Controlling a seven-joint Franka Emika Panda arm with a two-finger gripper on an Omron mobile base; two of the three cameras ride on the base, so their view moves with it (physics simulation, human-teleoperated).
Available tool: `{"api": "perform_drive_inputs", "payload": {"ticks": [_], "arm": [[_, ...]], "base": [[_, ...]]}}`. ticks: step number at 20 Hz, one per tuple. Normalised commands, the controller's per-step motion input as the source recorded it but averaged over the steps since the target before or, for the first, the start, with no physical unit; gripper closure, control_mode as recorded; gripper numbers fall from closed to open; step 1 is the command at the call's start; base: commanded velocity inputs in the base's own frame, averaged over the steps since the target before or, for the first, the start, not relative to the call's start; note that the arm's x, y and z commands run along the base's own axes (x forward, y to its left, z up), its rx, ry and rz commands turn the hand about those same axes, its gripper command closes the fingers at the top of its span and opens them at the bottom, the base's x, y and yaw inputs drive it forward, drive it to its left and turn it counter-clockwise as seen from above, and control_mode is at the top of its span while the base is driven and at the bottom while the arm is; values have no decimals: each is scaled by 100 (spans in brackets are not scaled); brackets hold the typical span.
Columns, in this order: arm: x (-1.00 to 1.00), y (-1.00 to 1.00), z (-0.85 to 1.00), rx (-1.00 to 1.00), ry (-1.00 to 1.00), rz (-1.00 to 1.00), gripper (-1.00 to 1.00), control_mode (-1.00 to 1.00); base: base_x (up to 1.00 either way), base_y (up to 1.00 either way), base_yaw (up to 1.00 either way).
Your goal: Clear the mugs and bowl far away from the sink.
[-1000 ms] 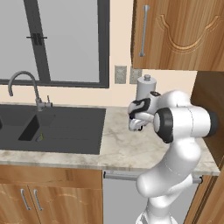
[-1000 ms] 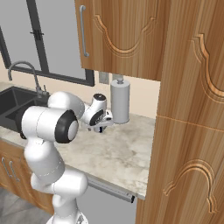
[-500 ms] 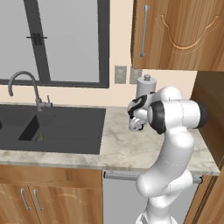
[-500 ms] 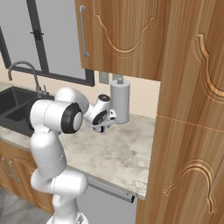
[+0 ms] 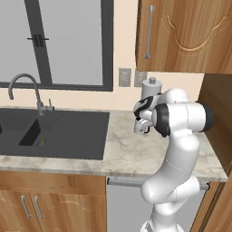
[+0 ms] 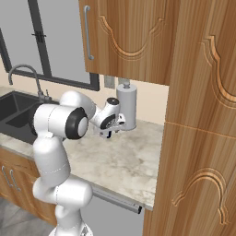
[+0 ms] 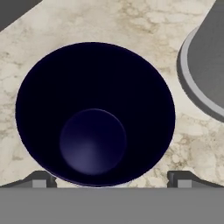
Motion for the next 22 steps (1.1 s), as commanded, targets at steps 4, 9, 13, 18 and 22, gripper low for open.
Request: {"api": "perform_drive_inputs", "payload": {"ticks": [4,9,13,18,22], "arm": [[0,0,-4,0,0,0,-100,-100],[0,0,0,1,0,0,-100,-100],[-2,2,-7,3,0,0,-100,-100],[-17,2,-14,0,0,0,-100,-100],[0,0,0,0,0,0,-100,-100]], "base": [[0,0,0],[0,0,0],[0,0,0],[0,0,0],[0,0,0]]}}
